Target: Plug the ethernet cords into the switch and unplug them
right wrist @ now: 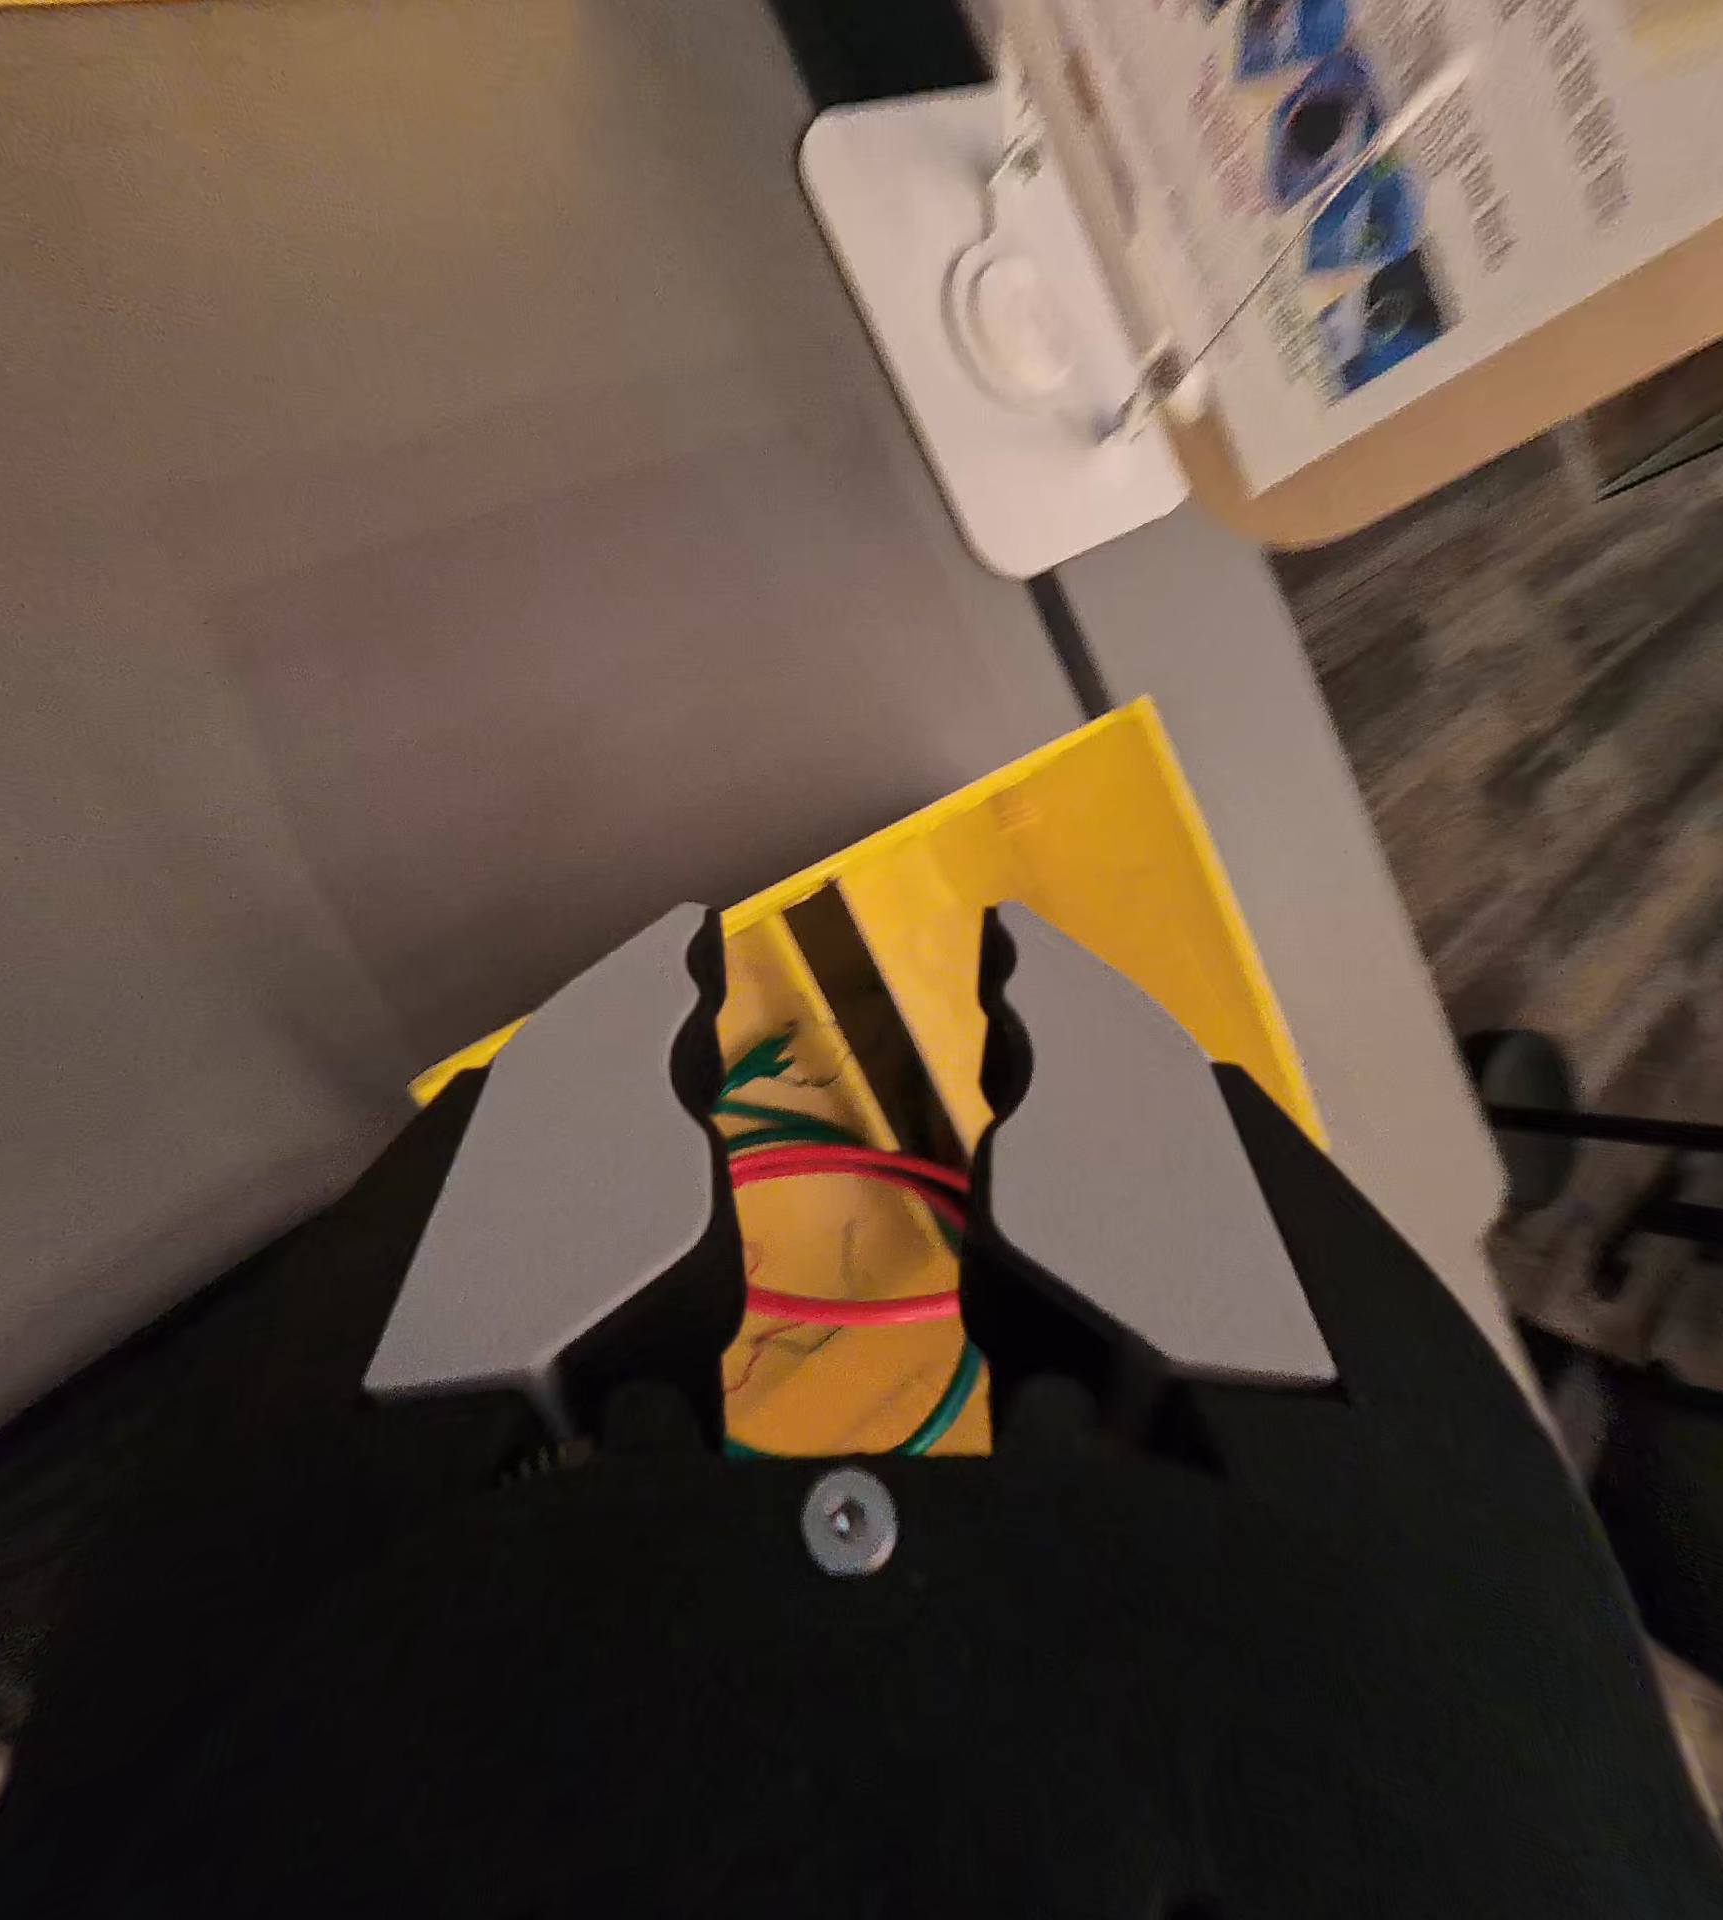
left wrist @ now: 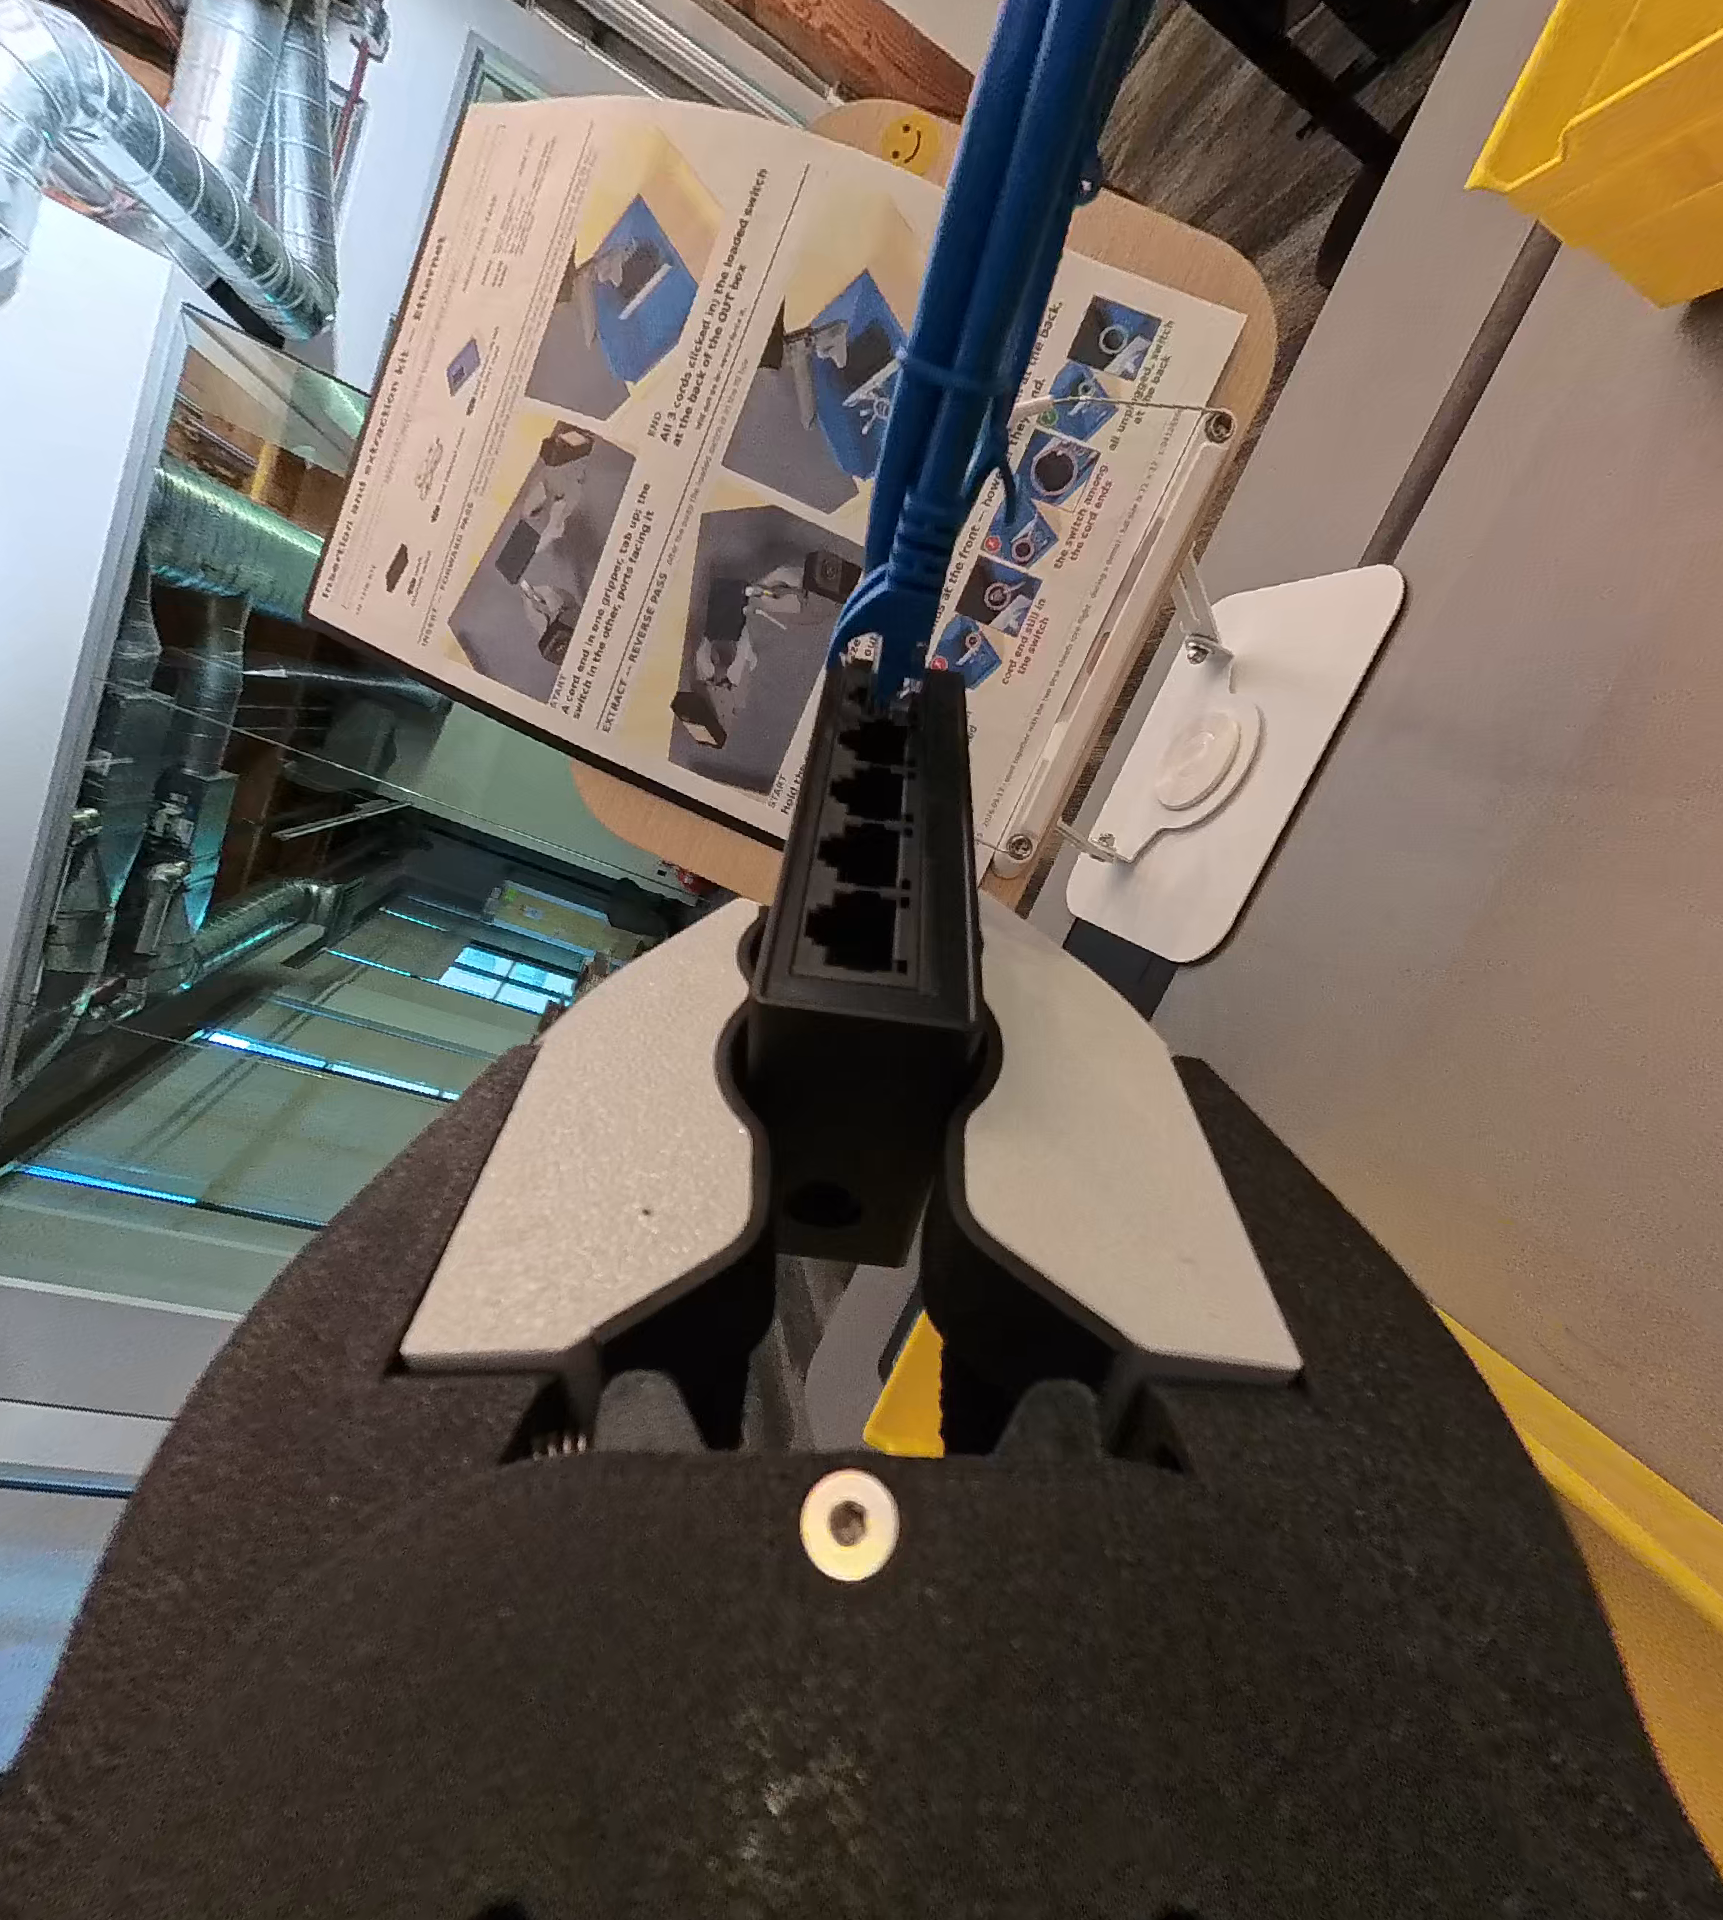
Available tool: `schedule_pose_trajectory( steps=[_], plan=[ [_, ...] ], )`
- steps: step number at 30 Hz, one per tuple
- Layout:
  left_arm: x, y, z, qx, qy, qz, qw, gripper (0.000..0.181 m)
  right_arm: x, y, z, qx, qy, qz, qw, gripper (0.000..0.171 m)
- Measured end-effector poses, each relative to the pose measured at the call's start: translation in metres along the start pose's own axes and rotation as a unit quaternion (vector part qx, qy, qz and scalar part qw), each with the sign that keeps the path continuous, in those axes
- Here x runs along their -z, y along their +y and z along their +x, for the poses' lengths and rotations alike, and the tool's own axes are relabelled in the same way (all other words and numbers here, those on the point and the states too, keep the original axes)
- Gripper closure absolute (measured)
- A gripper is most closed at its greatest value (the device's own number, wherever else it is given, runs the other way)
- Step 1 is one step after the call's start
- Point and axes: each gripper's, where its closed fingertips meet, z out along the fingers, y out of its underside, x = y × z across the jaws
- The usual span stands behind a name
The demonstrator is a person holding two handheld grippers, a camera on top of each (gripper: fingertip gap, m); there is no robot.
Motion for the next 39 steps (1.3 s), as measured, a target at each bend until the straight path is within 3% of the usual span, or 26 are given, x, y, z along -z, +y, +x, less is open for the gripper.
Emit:
schedule_pose_trajectory(
  steps=[3, 7, 9, 12, 23, 28, 39],
  plan=[
    [0.001, -0.005, 0.002, -0.014, -0.002, 0.015, 1.000, 0.152, 0.017, -0.057, -0.005, 0.089, 0.089, 0.112, 0.986, 0.127],
    [0.003, -0.019, 0.011, -0.051, 0.000, 0.050, 0.997, 0.152, 0.041, -0.145, -0.057, 0.244, 0.196, 0.279, 0.908, 0.135],
    [0.004, -0.026, 0.019, -0.064, 0.005, 0.062, 0.996, 0.152, 0.038, -0.172, -0.088, 0.305, 0.216, 0.313, 0.873, 0.137],
    [0.002, -0.032, 0.030, -0.081, 0.017, 0.057, 0.995, 0.152, 0.021, -0.195, -0.112, 0.347, 0.230, 0.330, 0.847, 0.137],
    [-0.015, -0.033, 0.069, -0.132, 0.053, 0.014, 0.990, 0.152, -0.053, -0.176, -0.087, 0.410, 0.268, 0.227, 0.842, 0.148],
    [-0.020, -0.032, 0.075, -0.148, 0.051, 0.000, 0.988, 0.152, -0.073, -0.172, -0.087, 0.403, 0.233, 0.206, 0.861, 0.148],
    [-0.015, -0.037, 0.073, -0.152, 0.043, 0.010, 0.987, 0.152, -0.065, -0.176, -0.089, 0.382, 0.245, 0.208, 0.867, 0.155]
  ],
)
